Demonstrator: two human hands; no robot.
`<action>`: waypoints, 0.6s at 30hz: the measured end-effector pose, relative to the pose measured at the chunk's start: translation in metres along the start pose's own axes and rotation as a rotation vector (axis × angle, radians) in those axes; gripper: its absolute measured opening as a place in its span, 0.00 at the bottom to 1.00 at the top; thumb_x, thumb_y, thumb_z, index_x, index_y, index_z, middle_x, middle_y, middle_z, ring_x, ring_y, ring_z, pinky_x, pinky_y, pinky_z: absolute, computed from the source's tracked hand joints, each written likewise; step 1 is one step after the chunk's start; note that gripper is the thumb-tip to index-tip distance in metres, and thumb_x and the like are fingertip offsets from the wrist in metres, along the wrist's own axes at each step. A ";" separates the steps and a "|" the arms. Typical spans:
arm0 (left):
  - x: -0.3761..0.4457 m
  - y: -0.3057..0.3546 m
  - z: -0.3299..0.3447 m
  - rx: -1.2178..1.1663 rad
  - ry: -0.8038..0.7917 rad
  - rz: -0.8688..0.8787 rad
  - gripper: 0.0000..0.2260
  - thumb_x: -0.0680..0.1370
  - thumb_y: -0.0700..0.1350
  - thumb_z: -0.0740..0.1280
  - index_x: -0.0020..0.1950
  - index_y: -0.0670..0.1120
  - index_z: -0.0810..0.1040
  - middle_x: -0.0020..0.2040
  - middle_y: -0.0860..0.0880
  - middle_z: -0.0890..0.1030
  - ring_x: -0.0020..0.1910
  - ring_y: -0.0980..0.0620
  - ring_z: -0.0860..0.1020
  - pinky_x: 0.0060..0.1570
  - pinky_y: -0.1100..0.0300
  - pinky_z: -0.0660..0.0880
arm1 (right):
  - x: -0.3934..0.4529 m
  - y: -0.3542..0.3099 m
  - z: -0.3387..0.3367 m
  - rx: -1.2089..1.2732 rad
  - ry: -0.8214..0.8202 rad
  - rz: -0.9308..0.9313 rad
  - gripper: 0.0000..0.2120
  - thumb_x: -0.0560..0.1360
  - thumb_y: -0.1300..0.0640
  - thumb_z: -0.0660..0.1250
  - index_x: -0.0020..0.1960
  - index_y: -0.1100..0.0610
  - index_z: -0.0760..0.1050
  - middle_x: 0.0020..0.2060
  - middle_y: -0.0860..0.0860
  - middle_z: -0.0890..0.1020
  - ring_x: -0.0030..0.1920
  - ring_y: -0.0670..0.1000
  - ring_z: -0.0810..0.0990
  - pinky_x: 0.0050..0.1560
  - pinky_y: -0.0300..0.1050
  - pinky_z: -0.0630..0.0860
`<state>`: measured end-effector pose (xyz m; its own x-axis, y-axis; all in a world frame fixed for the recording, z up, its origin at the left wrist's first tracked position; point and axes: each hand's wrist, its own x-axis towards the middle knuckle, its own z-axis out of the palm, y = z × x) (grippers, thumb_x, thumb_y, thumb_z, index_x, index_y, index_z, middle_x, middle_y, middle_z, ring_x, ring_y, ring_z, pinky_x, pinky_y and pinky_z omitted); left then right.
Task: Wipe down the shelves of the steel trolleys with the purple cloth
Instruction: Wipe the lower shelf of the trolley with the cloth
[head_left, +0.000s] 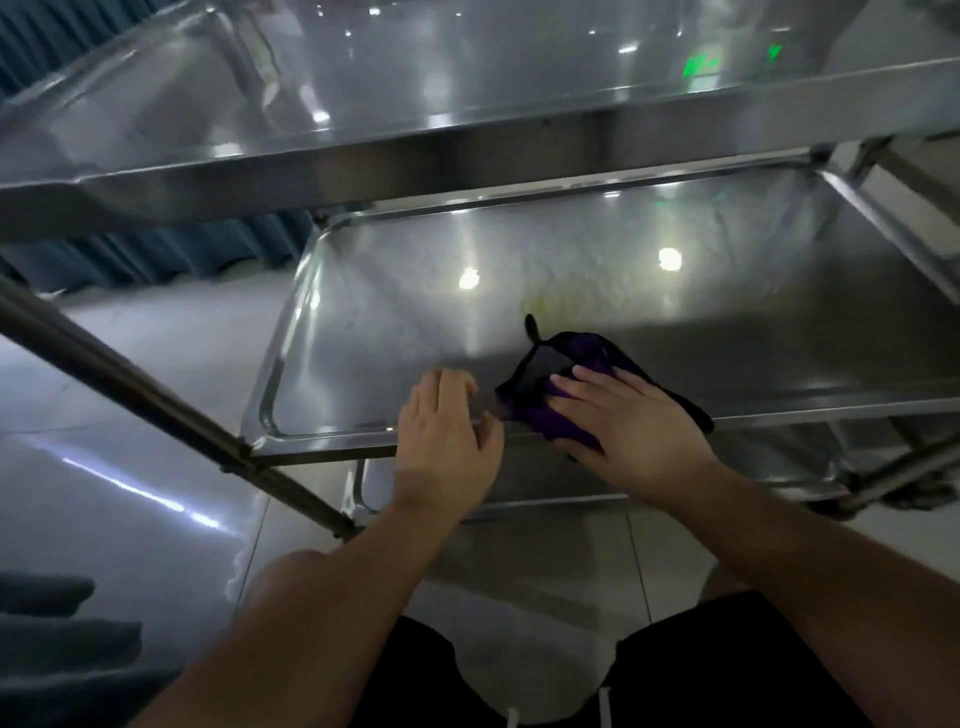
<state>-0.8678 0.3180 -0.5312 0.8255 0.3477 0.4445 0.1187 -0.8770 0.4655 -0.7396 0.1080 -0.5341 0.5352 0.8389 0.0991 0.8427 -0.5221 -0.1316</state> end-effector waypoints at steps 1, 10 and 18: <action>0.002 0.004 0.004 0.002 -0.017 -0.013 0.10 0.77 0.50 0.61 0.56 0.51 0.67 0.52 0.55 0.65 0.50 0.55 0.65 0.51 0.55 0.69 | -0.010 0.014 -0.003 -0.001 0.013 0.013 0.27 0.82 0.36 0.56 0.76 0.46 0.72 0.77 0.45 0.70 0.79 0.49 0.64 0.79 0.54 0.60; 0.015 0.036 0.026 0.071 -0.128 -0.031 0.10 0.78 0.40 0.67 0.58 0.46 0.72 0.54 0.50 0.70 0.52 0.47 0.70 0.55 0.46 0.74 | -0.072 0.097 -0.020 -0.024 0.078 0.134 0.30 0.81 0.34 0.54 0.75 0.48 0.74 0.75 0.46 0.74 0.77 0.50 0.68 0.77 0.56 0.63; 0.025 0.121 0.084 0.113 -0.395 0.252 0.24 0.85 0.53 0.59 0.78 0.45 0.67 0.74 0.45 0.72 0.72 0.46 0.70 0.73 0.51 0.66 | -0.095 0.126 -0.031 0.038 0.082 0.252 0.29 0.84 0.36 0.46 0.77 0.46 0.71 0.77 0.43 0.70 0.79 0.46 0.63 0.80 0.54 0.59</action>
<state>-0.7862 0.1927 -0.5281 0.9801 -0.0141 0.1978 -0.0713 -0.9558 0.2851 -0.6825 -0.0420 -0.5298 0.7320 0.6672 0.1377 0.6803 -0.7053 -0.1994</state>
